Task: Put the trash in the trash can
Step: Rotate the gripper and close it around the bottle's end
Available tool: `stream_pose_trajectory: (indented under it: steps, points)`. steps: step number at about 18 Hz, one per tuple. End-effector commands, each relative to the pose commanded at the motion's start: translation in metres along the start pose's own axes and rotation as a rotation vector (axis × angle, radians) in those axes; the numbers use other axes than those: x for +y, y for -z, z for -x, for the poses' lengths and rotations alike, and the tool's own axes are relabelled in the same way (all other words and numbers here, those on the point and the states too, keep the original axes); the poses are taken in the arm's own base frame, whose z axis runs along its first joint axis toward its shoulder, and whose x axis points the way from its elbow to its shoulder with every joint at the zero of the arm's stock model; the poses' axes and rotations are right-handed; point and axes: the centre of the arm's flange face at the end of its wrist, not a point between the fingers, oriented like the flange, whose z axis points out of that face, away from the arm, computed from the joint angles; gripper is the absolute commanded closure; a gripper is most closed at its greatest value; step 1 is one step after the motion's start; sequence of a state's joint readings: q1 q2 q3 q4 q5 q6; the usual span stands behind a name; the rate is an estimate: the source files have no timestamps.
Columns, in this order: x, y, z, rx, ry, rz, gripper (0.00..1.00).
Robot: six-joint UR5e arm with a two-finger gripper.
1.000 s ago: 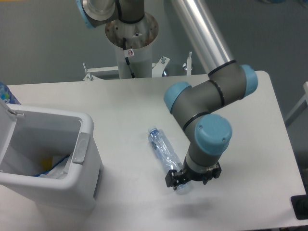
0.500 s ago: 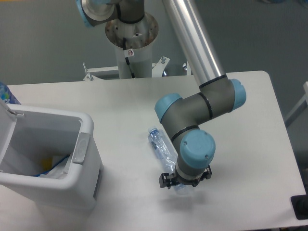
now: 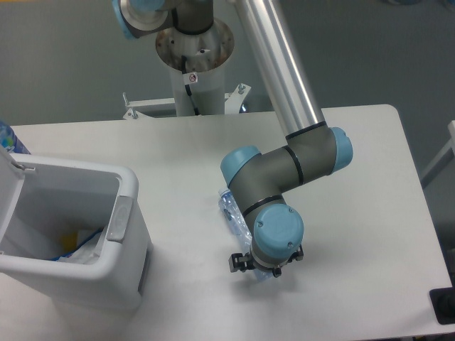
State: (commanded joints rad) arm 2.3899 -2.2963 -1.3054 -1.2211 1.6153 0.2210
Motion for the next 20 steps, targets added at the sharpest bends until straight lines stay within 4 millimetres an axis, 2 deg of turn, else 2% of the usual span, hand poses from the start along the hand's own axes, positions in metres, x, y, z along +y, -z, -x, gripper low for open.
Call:
stream_pose_trajectory:
  steps: [5,15,20]
  points:
    - [-0.004,-0.005,-0.002,-0.026,0.025,0.007,0.30]
    - [-0.005,0.009,-0.006,-0.013,0.024,-0.020,0.45]
    - [-0.007,0.030,-0.011,0.041,0.023,-0.067,0.45]
